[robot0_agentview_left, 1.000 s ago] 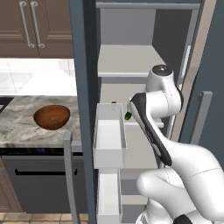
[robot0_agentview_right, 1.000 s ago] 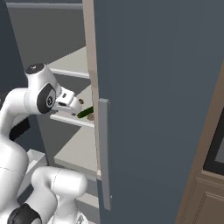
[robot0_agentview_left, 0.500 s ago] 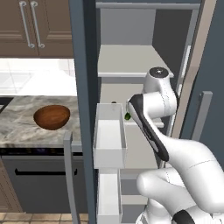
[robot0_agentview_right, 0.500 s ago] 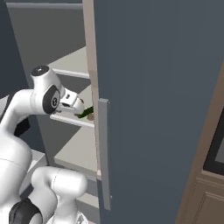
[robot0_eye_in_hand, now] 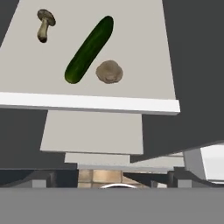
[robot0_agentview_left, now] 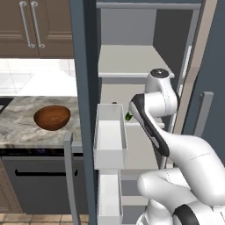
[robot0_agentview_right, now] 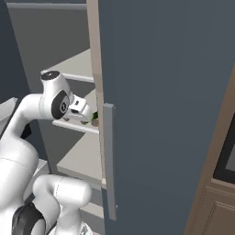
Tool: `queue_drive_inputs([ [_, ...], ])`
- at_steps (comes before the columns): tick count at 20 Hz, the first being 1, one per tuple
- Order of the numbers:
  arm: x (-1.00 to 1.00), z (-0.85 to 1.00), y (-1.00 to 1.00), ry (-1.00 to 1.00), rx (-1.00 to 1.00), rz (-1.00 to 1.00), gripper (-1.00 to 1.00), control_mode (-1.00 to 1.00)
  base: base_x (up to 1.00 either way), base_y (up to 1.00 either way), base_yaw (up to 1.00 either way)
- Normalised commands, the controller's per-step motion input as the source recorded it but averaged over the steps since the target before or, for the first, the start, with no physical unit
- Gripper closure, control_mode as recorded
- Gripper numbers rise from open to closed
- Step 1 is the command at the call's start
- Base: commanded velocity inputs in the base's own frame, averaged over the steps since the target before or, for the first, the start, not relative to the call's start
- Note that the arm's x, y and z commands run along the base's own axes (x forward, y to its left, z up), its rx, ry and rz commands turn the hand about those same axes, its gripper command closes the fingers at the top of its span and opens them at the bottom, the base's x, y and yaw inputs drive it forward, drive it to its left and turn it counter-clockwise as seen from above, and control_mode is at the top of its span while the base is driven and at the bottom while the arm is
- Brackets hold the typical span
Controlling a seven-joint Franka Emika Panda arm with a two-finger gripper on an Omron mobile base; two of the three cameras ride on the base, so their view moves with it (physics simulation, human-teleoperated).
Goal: Take the garlic, mushroom, and cucumber from the freezer and place them in the bowl on the counter.
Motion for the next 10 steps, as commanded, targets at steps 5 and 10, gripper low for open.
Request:
queue_drive_inputs([
  [5, 0.09, -0.19, -0.11, 0.02, -0.02, 0.00, -1.00, -1.00, 0.00, 0.00, 0.00],
  [10, 0.14, -0.21, 0.00, 0.00, -0.03, 0.00, -1.00, -1.00, 0.00, 0.00, 0.00],
])
